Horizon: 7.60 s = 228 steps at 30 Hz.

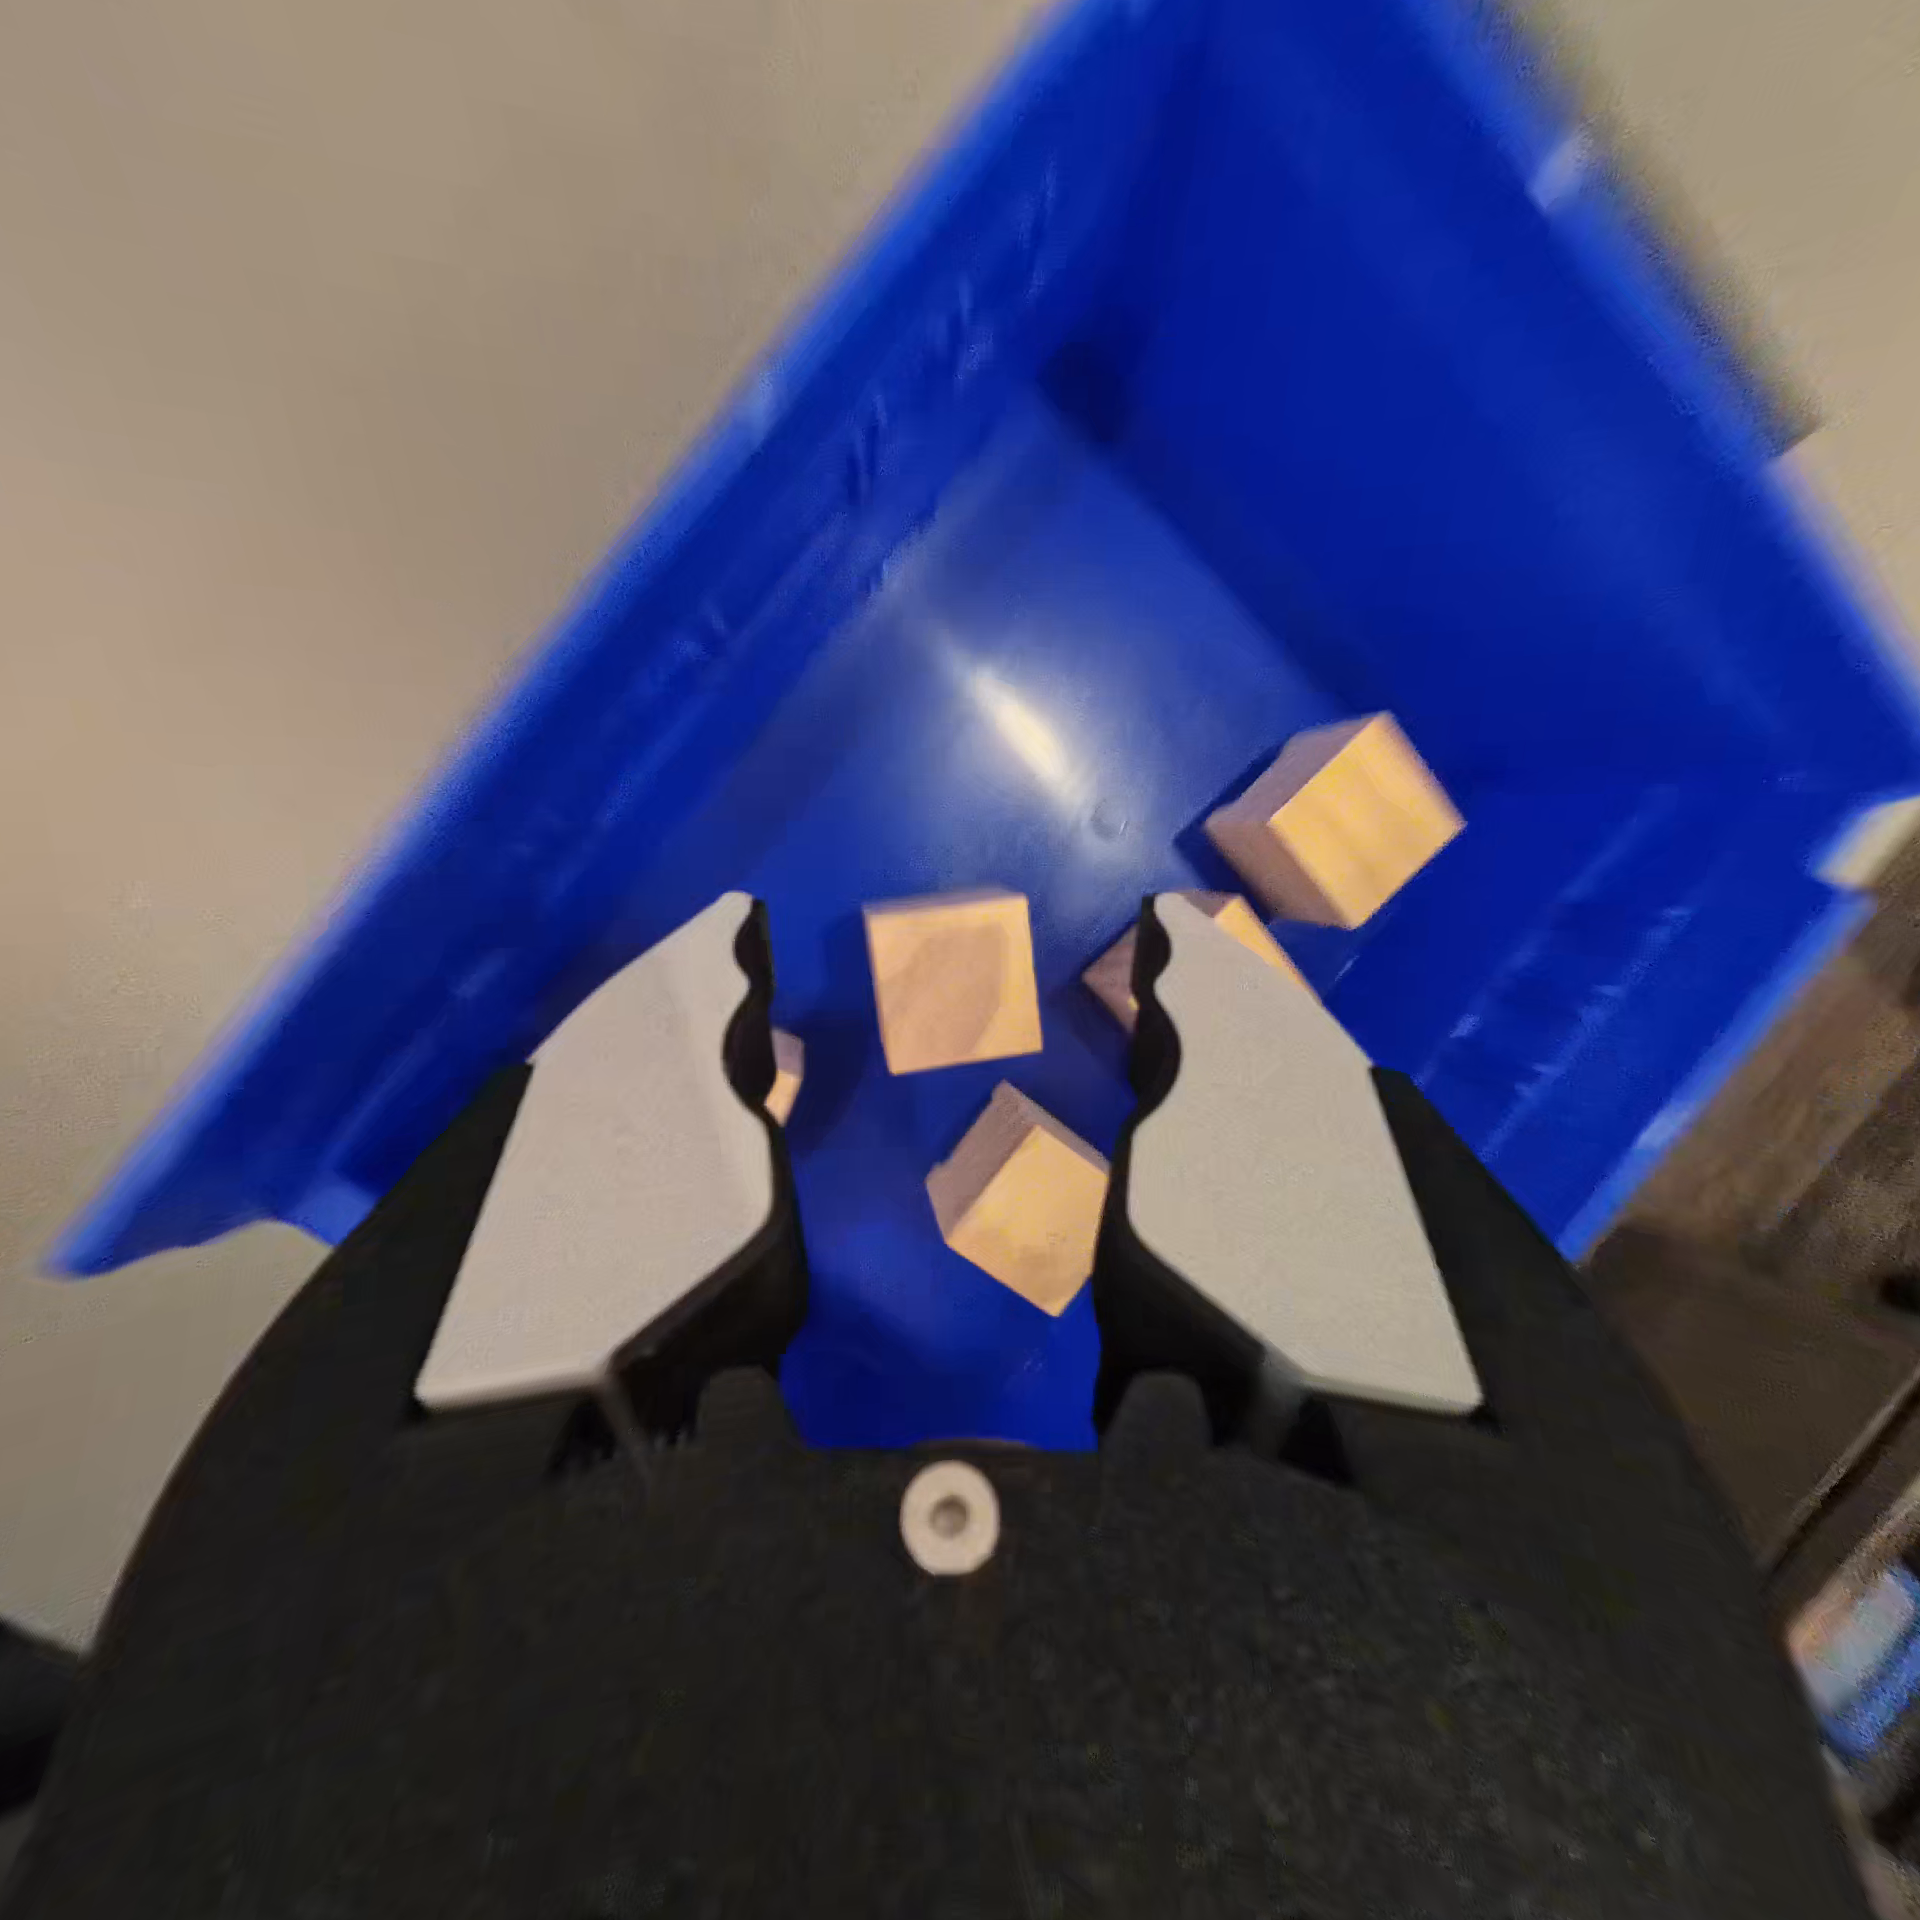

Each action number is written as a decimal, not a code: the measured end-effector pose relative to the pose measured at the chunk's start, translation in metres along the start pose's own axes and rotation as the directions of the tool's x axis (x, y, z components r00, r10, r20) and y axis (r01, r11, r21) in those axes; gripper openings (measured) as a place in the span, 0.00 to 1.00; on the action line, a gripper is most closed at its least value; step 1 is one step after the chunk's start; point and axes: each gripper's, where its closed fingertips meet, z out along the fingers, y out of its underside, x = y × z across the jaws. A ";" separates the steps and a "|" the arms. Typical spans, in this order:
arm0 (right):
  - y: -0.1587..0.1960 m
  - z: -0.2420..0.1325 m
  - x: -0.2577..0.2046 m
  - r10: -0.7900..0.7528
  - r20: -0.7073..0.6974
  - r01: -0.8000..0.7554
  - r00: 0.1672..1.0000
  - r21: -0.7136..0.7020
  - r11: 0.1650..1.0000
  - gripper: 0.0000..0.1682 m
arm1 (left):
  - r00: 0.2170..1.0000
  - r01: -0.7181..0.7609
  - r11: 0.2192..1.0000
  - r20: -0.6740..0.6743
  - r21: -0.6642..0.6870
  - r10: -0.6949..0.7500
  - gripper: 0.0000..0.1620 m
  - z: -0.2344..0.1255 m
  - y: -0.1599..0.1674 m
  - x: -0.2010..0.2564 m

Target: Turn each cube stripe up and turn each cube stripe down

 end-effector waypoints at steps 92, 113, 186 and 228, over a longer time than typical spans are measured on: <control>-0.142 -0.066 -0.310 -0.564 0.274 -0.060 0.779 0.928 0.368 0.35 | 0.676 0.709 0.703 -0.334 0.054 -0.656 0.27 0.031 -0.114 -0.053; -0.130 -0.108 -0.242 -0.415 0.301 -0.108 0.858 0.897 0.428 0.27 | 0.902 -0.042 0.977 0.429 0.207 -0.052 0.40 -0.019 -0.102 -0.102; -0.075 -0.045 -0.301 -0.224 0.190 -0.055 0.956 0.866 0.497 0.38 | 0.746 -0.161 0.987 0.656 0.014 0.112 0.36 -0.030 -0.041 -0.126; 0.144 -0.050 0.017 0.653 -0.131 -0.367 0.746 0.737 0.567 0.31 | 0.625 -0.177 0.982 0.765 -0.059 0.158 0.11 0.249 -0.111 -0.140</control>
